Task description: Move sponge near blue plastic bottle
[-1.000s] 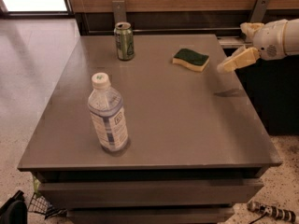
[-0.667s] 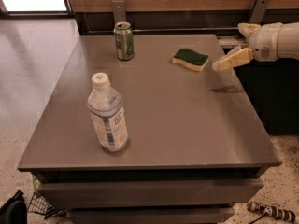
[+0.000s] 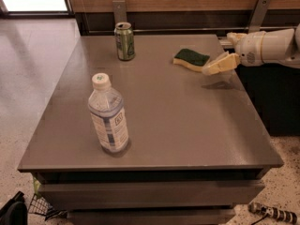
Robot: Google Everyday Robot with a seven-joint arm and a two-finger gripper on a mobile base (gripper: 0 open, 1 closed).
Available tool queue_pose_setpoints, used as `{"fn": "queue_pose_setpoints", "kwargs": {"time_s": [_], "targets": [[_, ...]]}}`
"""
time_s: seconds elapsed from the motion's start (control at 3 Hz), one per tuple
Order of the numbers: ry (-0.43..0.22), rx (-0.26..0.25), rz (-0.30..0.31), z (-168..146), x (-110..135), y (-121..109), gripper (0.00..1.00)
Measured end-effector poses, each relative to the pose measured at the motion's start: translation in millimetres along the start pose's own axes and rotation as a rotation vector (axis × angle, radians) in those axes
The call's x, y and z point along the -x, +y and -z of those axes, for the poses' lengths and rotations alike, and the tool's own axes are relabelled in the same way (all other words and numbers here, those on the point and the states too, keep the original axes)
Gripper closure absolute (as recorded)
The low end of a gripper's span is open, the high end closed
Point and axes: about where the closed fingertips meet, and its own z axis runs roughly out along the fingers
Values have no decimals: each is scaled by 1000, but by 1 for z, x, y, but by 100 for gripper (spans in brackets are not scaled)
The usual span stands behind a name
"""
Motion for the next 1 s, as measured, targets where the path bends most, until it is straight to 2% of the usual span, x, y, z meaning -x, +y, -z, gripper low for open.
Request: {"fn": "queue_pose_setpoints", "kwargs": {"time_s": [0.33,0.67,1.0], "targets": [[5,64,-97,-50,-30,7,0],[4,83,-140,-68,-41,12,0],[-32,91,-159,-80,-39,16,17]]}}
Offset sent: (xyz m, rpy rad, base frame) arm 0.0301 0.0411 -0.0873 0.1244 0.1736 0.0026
